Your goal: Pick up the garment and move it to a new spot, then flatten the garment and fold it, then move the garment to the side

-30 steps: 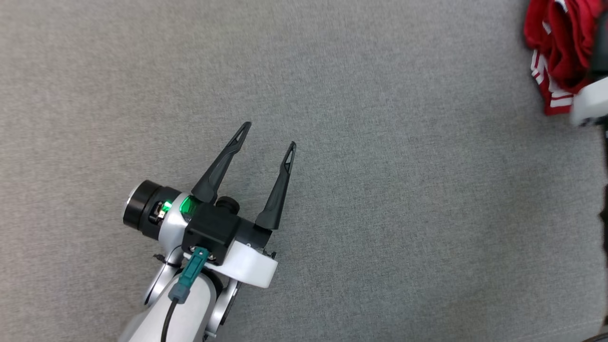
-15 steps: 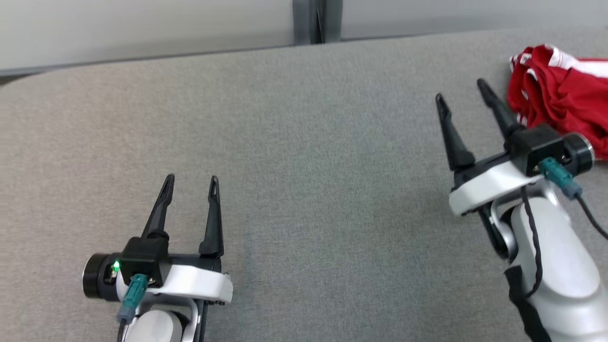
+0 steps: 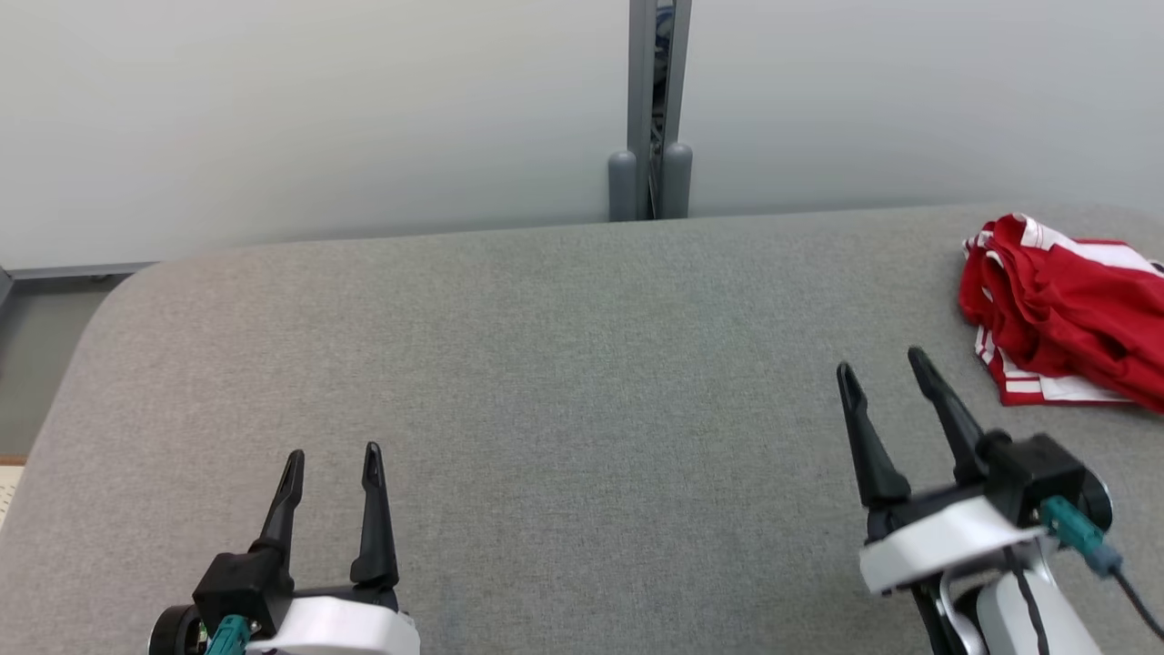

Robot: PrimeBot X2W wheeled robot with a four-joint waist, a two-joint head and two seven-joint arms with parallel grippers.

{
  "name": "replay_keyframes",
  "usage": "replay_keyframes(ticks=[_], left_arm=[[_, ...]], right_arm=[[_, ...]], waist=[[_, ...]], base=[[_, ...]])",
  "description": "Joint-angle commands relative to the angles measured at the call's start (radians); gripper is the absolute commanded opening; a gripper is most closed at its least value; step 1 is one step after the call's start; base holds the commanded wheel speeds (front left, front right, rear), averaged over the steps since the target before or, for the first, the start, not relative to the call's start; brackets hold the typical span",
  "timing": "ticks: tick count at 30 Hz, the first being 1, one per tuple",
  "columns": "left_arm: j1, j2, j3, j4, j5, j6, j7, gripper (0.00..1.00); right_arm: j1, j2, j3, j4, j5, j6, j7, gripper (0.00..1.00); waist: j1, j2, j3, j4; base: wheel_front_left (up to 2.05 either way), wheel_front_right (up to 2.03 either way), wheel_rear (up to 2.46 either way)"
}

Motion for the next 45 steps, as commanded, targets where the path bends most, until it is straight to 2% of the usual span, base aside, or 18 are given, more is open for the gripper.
replay_keyframes(ticks=[1,9,16,22,33,44,45], left_arm=[[0.011,0.001,0.010,0.002,-0.002,-0.009,-0.005,1.00],[0.057,-0.006,0.025,0.027,0.060,-0.071,-0.005,1.00],[0.089,-0.029,0.061,0.017,0.114,-0.131,-0.005,1.00],[0.100,-0.040,0.079,0.036,0.141,-0.156,-0.005,1.00],[0.097,-0.050,0.101,0.066,0.172,-0.179,-0.005,1.00],[0.098,-0.052,0.089,0.079,0.163,-0.178,-0.005,1.00],[0.100,-0.055,0.087,0.078,0.165,-0.178,-0.001,0.00]], right_arm=[[0.037,0.001,-0.006,-0.018,0.000,0.000,-0.005,1.00],[0.195,0.003,-0.052,-0.109,0.008,0.000,-0.005,1.00],[0.271,0.004,-0.090,-0.093,0.044,0.000,-0.005,1.00],[0.290,0.004,-0.085,-0.093,0.053,0.000,-0.005,1.00],[0.292,0.004,-0.073,-0.088,0.056,0.000,-0.005,1.00],[0.284,0.005,-0.060,-0.083,0.049,0.000,-0.005,1.00],[0.284,0.008,-0.059,-0.084,0.051,0.000,0.000,0.00]], waist=[[0.0000,0.0000,-0.023,0.015],[0.0000,0.0000,-0.053,0.030],[0.0000,0.0000,-0.071,0.037],[0.0000,0.0000,-0.076,0.037],[0.0000,0.0000,-0.085,0.042],[0.0000,0.0000,-0.084,0.040],[0.0000,0.0000,-0.084,0.040]], base=[[0.00,0.00,0.00],[0.00,0.00,0.00],[0.00,0.00,0.00],[0.00,0.00,0.00],[0.00,0.00,0.00],[0.00,0.00,0.00],[0.00,0.00,0.00]])
